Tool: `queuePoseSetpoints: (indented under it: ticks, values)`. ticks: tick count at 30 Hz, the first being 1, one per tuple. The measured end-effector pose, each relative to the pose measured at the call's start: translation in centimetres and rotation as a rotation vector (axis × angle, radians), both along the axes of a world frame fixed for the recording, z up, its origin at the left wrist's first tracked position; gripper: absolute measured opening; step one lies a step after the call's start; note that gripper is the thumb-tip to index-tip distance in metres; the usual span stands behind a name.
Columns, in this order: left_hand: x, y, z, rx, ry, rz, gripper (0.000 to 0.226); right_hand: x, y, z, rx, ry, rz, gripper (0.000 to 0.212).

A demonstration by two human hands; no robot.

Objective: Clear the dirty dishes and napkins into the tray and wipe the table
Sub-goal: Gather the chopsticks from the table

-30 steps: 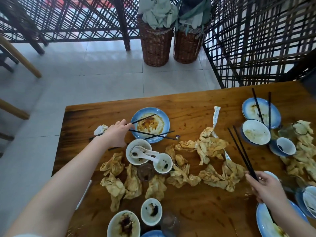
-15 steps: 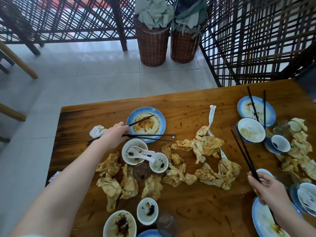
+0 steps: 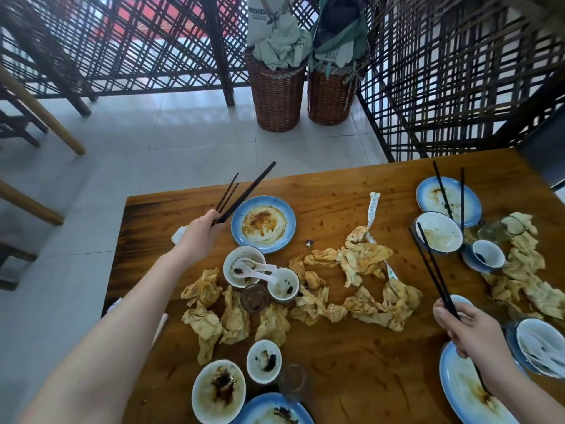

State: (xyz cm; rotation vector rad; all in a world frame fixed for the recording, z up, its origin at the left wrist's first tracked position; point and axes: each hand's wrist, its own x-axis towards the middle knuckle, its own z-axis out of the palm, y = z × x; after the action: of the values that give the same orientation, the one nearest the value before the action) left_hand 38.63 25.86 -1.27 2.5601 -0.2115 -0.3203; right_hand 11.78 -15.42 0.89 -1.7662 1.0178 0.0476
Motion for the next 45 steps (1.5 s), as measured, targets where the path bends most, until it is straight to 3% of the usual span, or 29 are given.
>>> queuePoseSetpoints:
  ticks: [6, 10, 14, 19, 27, 35, 45]
  values:
    - [-3.0, -2.6, 3.2, -0.09, 0.019, 0.061, 0.022, -1.8, 0.1, 0.8, 0.004, -0.076, 0.047, 0.008]
    - [-5.6, -4.8, 5.0, -0.334, 0.035, 0.055, 0.04, -3.7, -0.9, 1.2, 0.016, -0.11, 0.052, 0.008]
    - [-8.8, -8.1, 6.4, -0.525, 0.178, 0.15, 0.06, -5.7, -3.4, 1.3, 0.023, -0.135, 0.043, 0.008]
    - [-14.3, -13.8, 7.0, -0.676, 0.268, 0.244, 0.02, -7.9, -7.6, 1.9, 0.05, -0.169, 0.042, 0.008]
    - [-24.3, -24.5, 7.0, -0.934, 0.368, 0.463, 0.013, -12.0, -15.9, 3.2, 0.074, -0.198, 0.095, 0.006]
    - [-30.7, -31.3, 7.4, -0.914, 0.302, 0.596, 0.018, -14.3, -22.4, 3.4, 0.074, -0.19, 0.194, 0.008]
    - [-31.6, -32.0, 7.7, -0.92, 0.348, 0.609, 0.029, -12.1, -24.4, 2.9, 0.047, -0.16, 0.275, 0.007]
